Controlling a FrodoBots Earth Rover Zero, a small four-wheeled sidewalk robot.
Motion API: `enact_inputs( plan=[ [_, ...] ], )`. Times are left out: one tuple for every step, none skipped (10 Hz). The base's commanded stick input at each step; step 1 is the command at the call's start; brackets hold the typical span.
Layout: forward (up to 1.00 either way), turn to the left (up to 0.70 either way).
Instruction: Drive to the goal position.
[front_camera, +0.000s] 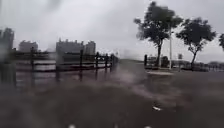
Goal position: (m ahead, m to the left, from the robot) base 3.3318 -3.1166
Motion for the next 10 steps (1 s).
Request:
enact_inputs(
  plan=[
    [0.92,0.45],
    [0.57,0.66],
    [0.23,0.86],
    [0.0,1.0],
    [0.0,1.0],
    [0.0,1.0],
    [0.0,1.0],
    [0.0,1.0],
    [0.0,1.0],
    [0.0,1.0]
  ],
)
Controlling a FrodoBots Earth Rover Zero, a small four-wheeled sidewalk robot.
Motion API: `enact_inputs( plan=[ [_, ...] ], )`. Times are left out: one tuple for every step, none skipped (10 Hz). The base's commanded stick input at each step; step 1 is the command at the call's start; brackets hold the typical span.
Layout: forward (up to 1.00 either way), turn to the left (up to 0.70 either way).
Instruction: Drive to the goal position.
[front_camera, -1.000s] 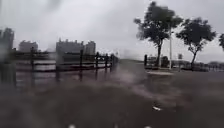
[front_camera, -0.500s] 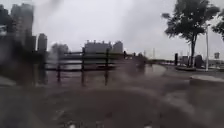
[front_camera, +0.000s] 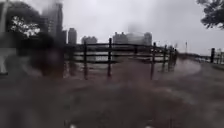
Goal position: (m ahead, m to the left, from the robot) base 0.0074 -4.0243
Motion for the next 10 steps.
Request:
enact_inputs(
  plan=[
    [0.0,1.0],
    [0.0,0.78],
    [0.0,0.28],
    [0.0,0.0],
    [0.0,0.0],
    [0.0,0.0],
    [0.0,0.0],
    [0.0,0.0],
    [0.0,0.0],
    [0.0,0.0]
  ],
)
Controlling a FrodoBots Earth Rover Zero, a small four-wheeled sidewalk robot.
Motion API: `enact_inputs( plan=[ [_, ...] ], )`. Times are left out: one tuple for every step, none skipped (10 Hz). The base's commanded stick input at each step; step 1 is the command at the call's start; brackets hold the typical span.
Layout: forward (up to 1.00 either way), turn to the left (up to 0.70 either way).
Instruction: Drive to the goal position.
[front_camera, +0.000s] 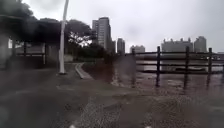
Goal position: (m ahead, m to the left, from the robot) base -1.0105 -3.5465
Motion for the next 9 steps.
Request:
enact_inputs(
  plan=[
    [0.0,0.0],
    [0.0,0.0],
    [0.0,-0.74],
    [0.0,-0.99],
    [0.0,-0.99],
    [0.0,-1.0],
    [0.0,-1.0],
    [0.0,-1.0],
    [0.0,-1.0]
  ],
)
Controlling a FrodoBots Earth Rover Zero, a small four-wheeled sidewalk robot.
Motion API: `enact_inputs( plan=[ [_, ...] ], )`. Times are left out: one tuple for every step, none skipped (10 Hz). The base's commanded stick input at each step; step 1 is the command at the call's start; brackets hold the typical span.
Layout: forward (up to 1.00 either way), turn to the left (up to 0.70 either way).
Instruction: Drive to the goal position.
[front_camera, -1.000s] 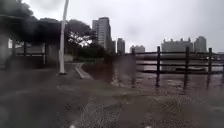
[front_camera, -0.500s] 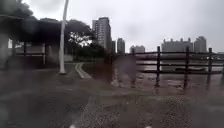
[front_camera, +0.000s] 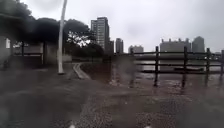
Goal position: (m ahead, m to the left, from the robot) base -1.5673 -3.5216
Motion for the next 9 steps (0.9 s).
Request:
enact_inputs(
  plan=[
    [0.0,-1.0],
    [0.0,-1.0],
    [0.0,-1.0],
    [0.0,-1.0],
    [0.0,-1.0],
    [0.0,-1.0],
    [0.0,-1.0],
    [0.0,-1.0],
    [0.0,-1.0]
  ],
)
